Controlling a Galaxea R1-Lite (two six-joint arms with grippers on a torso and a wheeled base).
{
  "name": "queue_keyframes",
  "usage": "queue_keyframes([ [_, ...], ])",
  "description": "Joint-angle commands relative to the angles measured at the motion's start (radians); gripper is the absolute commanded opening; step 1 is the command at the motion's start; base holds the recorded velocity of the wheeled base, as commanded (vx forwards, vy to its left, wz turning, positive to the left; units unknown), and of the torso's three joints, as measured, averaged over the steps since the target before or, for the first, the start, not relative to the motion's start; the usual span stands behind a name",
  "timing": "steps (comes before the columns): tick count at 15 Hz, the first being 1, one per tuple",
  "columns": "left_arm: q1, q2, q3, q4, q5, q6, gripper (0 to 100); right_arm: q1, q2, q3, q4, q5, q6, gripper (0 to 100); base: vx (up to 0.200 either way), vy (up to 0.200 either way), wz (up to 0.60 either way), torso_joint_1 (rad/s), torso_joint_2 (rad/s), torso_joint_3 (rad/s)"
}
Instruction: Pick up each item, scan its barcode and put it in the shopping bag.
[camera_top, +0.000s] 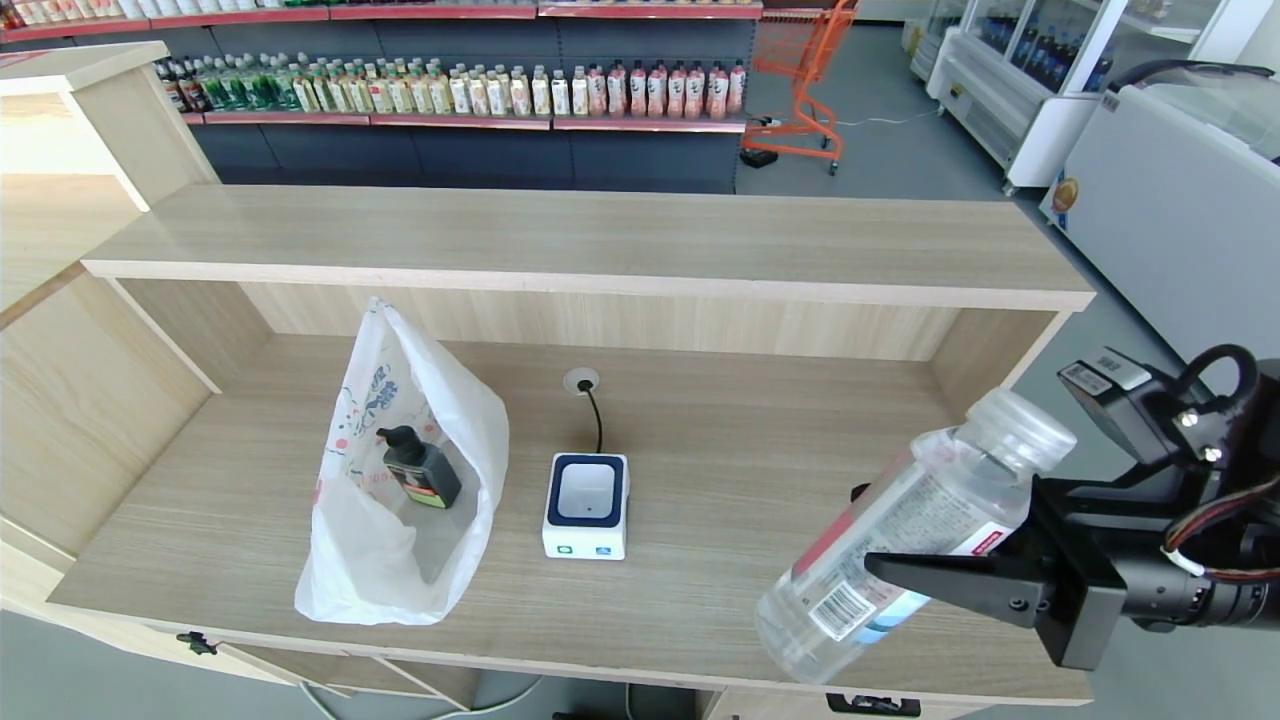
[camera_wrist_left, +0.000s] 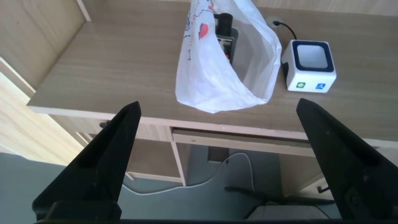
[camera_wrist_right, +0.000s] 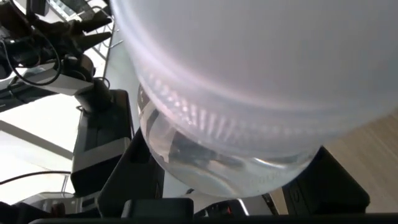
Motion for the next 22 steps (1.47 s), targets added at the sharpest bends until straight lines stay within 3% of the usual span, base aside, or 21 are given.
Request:
queue_keyframes([
  [1, 0.000, 0.000, 0.000, 0.000, 0.001, -0.002, 100, 0.009, 0.021, -0.002, -0.020, 0.001, -0.003, 0, 0.000, 0.000, 0.00, 0.000, 0.00, 0.000],
  [6, 0.000, 0.000, 0.000, 0.000, 0.001, -0.002, 100, 0.023, 0.033, -0.008, -0.017, 0.015, 0.007, 0, 0.000, 0.000, 0.00, 0.000, 0.00, 0.000],
  [9, 0.000, 0.000, 0.000, 0.000, 0.001, -0.002, 100, 0.079, 0.030, -0.010, -0.017, 0.015, 0.087, 0, 0.000, 0.000, 0.00, 0.000, 0.00, 0.000],
  [22, 0.000, 0.000, 0.000, 0.000, 0.001, -0.002, 100, 0.079, 0.086, -0.007, -0.019, 0.015, 0.092, 0, 0.000, 0.000, 0.00, 0.000, 0.00, 0.000],
])
